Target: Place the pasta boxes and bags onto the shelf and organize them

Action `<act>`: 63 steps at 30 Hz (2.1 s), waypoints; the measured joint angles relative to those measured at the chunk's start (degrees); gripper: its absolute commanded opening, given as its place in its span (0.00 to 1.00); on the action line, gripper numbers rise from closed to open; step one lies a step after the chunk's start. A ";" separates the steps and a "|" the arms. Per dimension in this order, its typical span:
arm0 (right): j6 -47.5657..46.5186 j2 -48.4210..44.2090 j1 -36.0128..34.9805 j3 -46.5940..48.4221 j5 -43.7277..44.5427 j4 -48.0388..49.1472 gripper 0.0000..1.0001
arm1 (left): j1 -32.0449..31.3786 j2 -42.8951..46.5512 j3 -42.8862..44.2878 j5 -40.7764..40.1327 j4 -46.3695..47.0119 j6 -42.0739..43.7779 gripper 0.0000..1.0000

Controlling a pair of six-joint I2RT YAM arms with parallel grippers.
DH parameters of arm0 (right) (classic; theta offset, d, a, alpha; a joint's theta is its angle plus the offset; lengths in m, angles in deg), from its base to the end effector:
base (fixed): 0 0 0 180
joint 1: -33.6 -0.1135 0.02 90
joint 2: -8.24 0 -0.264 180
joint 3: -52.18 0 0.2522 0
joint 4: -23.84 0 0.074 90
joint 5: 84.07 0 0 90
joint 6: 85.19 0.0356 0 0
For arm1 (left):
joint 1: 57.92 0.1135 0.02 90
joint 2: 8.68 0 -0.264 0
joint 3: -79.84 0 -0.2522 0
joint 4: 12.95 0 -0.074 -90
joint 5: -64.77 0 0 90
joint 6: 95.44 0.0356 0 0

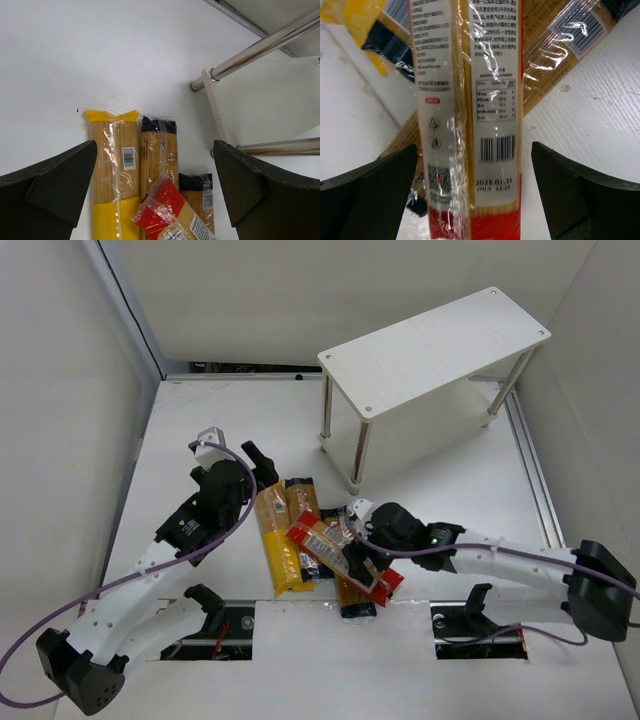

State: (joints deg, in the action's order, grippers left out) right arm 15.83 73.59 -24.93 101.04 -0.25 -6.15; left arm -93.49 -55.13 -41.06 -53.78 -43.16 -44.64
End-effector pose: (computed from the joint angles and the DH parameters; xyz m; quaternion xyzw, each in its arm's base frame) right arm 0.1153 0.1957 0.2025 -0.3919 0.8408 0.2523 0.2755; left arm 0.1600 -0.0935 0.3283 -0.1704 0.7768 -0.1896 0.5758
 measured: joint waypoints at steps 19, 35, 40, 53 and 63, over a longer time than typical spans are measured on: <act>-1.09 16.04 -6.36 7.08 9.99 4.87 0.38 | 0.00 -1.40 -1.62 0.07 -0.52 -0.55 1.00; 17.51 -6.99 -6.45 5.99 26.21 -15.13 0.00 | 0.00 -1.42 -1.84 0.44 -0.02 -0.52 1.00; 29.33 -20.92 -6.45 5.88 32.94 -28.65 0.00 | 0.00 -1.75 -1.84 0.46 1.25 -0.48 1.00; 21.16 -12.79 2.29 14.08 48.89 -26.23 0.00 | 0.00 -9.75 -1.84 2.67 3.89 0.57 1.00; -5.97 2.32 31.71 17.42 28.59 -1.84 0.00 | 0.00 -10.88 -1.84 3.96 3.80 0.59 1.00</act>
State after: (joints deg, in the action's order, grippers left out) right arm 9.87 75.90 6.79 118.46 28.34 -7.98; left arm -93.49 -66.02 -42.89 -49.83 -39.36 -44.05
